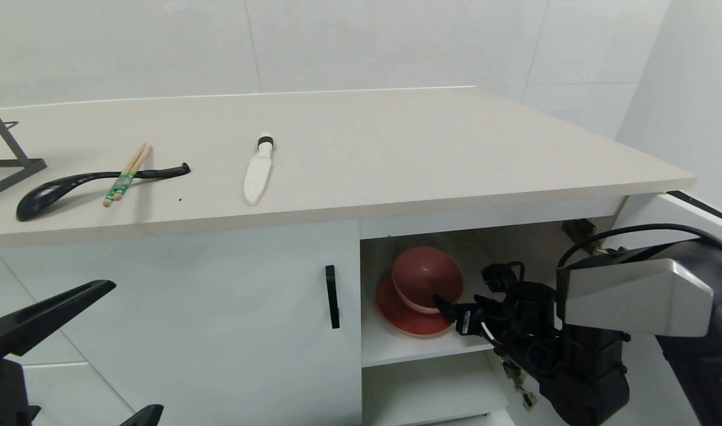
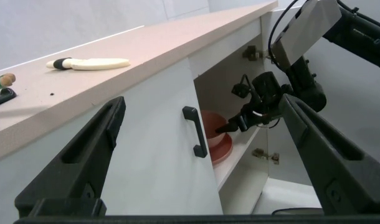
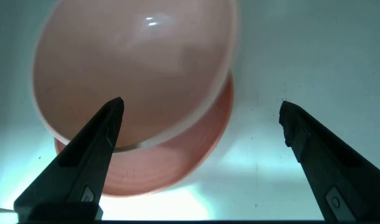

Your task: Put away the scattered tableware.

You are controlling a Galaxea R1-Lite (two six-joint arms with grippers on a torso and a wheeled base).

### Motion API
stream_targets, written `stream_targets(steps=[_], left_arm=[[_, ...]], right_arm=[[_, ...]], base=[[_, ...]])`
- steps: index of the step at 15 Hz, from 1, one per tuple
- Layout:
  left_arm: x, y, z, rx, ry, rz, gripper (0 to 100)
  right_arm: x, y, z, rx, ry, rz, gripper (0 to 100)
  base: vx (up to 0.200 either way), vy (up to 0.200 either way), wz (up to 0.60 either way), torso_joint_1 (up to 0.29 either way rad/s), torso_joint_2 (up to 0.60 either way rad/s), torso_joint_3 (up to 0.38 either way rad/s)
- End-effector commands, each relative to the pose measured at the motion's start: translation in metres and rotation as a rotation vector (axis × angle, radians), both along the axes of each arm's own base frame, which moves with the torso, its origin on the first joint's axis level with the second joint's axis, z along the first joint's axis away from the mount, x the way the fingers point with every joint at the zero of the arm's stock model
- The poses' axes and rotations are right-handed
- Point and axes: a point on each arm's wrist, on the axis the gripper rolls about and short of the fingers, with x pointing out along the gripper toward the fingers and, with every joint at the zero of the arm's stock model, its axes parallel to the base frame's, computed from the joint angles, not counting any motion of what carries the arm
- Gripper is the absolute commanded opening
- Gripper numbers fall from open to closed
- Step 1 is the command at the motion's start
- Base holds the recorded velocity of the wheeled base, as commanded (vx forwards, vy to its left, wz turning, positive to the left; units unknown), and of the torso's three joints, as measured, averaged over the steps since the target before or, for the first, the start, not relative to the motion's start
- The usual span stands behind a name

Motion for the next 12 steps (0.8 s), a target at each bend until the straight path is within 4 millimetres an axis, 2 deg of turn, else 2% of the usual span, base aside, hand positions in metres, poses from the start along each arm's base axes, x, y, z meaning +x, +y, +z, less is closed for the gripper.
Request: stream_targets(steps=[1,5,9,12], left_arm=[[0.001,0.0,0.0,0.001,0.004,0.0,100],[-0.001,0.001,0.001,-0.007,-0.005,-0.001,100],[-0.002,0.001,0.001,-0.008,-0.007,-0.001,100],[-0.002,0.001,0.001,-0.007,-0.005,-0.002,100]], right_arm=[[-0.004,0.002,0.007,0.004,-0.009,0.01,100],[-0.027,0.001,0.041,0.015,-0.032,0.041,100],[-0.027,-0.005,0.065,0.041,-0.098,0.018,100],[-0.021,-0.005,0.067,0.045,-0.119,-0.004,100]], base=[[0.0,0.0,0.0,0.0,0.0,0.0],[0.0,0.0,0.0,0.0,0.0,0.0],[0.0,0.0,0.0,0.0,0.0,0.0],[0.0,0.0,0.0,0.0,0.0,0.0]])
